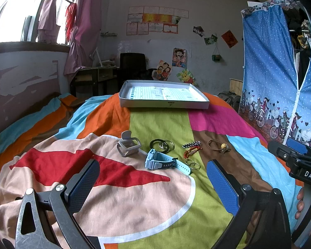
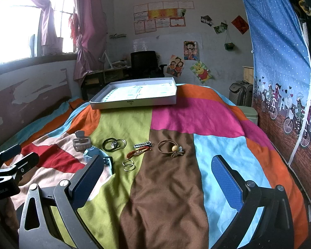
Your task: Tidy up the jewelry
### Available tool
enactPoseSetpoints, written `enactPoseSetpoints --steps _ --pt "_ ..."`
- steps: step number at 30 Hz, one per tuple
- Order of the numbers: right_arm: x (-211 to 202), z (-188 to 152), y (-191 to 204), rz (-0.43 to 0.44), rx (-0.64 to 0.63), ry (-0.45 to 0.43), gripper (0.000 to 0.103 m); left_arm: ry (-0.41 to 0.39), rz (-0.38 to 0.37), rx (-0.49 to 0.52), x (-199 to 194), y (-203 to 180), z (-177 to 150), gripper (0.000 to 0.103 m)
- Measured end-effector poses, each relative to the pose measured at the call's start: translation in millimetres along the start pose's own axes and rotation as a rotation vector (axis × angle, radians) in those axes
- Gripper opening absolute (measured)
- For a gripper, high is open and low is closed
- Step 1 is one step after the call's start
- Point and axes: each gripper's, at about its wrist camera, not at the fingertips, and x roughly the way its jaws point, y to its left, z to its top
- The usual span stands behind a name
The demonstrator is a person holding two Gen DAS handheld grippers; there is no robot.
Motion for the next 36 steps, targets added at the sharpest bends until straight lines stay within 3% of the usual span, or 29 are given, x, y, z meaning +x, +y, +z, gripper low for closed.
enactPoseSetpoints --steps 9,17,27,36 --pt "1 -4 1 0.003 0.004 0.001 0.102 0.019 0.003 -0.014 1 -1 -5 0.103" --pt "4 -7 6 0.061 -0.005 0.021 0.102 0.061 -0.011 -0.047 10 8 -4 0.103" --pt "26 14 -7 0.093 -0.007 0.063 0.102 0.117 -0.011 -0.081 51 24 22 0.103" --pt "63 23 -17 0.097 -0.002 0.078 0.102 0.189 -0.033 -0.107 101 29 17 0.103"
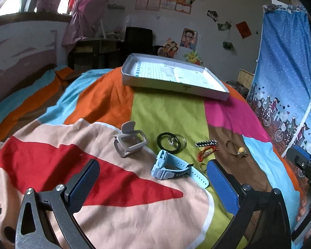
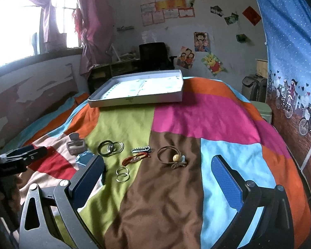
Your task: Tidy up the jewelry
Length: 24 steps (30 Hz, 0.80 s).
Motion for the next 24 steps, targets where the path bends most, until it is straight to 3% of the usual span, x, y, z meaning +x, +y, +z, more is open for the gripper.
enactPoseSetpoints --steps 5,9,12,16,20,24 --pt "21 4 4 0.036 -0.023 0.005 0.1 0.015 -0.022 -0.003 24 0 -2 0.102" --pt "43 5 6 0.057 -0.02 0.027 0.077 0.028 -0.057 -0.004 41 0 -4 0.095" --pt "64 2 8 0.089 0.008 0.075 0.066 0.057 -0.089 -0.012 55 0 -4 0.086" --pt "91 -6 18 0.125 0.007 0.16 0.041 0.106 -0.123 0.028 74 -3 -2 0.067" --pt "114 -18 29 0.175 -0.007 0.251 0.035 0.148 -0.141 0.049 89 -3 -4 0.052" --pt "128 -28 39 0.212 -0.032 0.315 0.028 0.194 -0.162 0.009 99 5 -9 0.046"
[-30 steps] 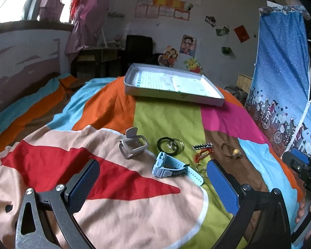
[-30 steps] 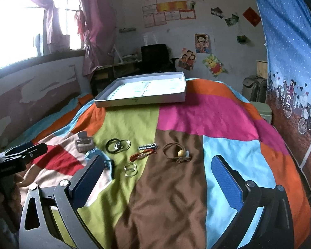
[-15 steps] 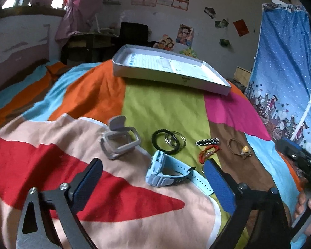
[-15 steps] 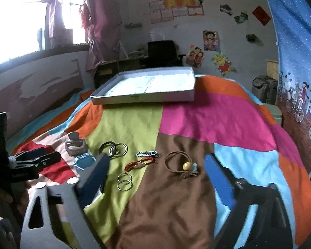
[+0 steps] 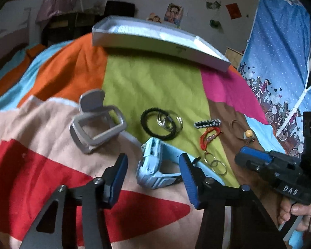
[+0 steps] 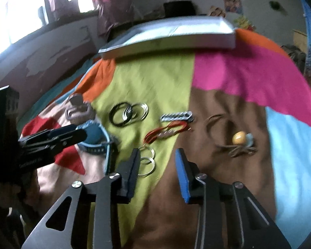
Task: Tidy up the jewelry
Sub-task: 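Grasp the light blue watch with the left tool while the right tool grasps the silver ring, then carry the watch and ring into the silver tray and open both tools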
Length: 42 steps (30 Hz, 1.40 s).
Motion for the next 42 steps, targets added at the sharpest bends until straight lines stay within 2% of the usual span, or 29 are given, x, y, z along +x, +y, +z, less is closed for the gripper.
enactPoseSetpoints --steps 4,7,9,12,13,16,20,27,31,37,42 --pt "18 -2 6 0.009 -0.017 0.062 0.026 0.027 -0.041 -0.029 8 7 0 0.044" --pt "32 -2 7 0.006 -0.018 0.11 0.025 0.039 -0.072 -0.029 10 7 0 0.036" --pt "41 -3 7 0.006 -0.012 0.148 0.018 0.041 -0.067 -0.02 10 5 -1 0.035" --pt "49 -6 8 0.017 0.003 0.176 0.013 0.049 -0.059 -0.026 10 7 0 0.028" --pt "50 -7 9 0.018 0.006 0.184 0.01 0.052 -0.054 -0.033 10 8 0 0.025" --pt "51 -11 11 0.027 0.022 0.189 0.004 0.044 -0.047 -0.043 7 9 -1 0.022" --pt "36 -19 10 0.01 0.028 0.131 0.004 -0.003 0.018 -0.03 -3 1 -4 0.018" --pt "-5 -18 8 -0.007 0.054 0.015 0.003 -0.049 0.016 -0.039 -32 -14 -9 0.018" --pt "-31 -11 6 -0.003 0.051 -0.049 0.003 -0.053 -0.004 -0.096 -45 -18 -3 0.018" --pt "-64 11 -1 0.001 0.058 -0.11 0.003 -0.074 -0.011 -0.126 -57 -26 27 0.018" --pt "-82 49 -12 -0.018 0.02 -0.145 0.003 -0.112 0.006 -0.125 -55 -31 76 0.018"
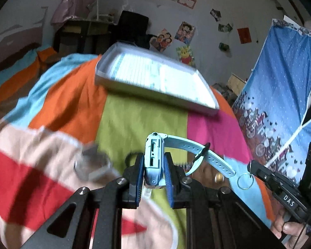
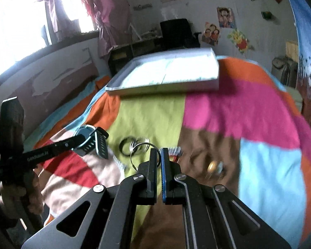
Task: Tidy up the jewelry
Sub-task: 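Carry the watch and ring into the silver tray and open both tools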
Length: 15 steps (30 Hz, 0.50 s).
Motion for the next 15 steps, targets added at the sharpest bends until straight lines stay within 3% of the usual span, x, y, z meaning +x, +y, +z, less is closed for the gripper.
enactPoseSetpoints --steps 4,9,15 --pt "10 44 -5 -0.007 -0.044 -0.018 0.003 -0.029 -0.015 0.016 16 -4 45 0.018" --pt "32 108 0 -0.009 -0.116 -0.026 0.003 -0.067 0.019 0.043 47 -6 99 0.018" --pt "79 167 -3 -0.044 -0.104 -0.024 0.003 -0.054 0.053 0.042 99 1 137 0.018"
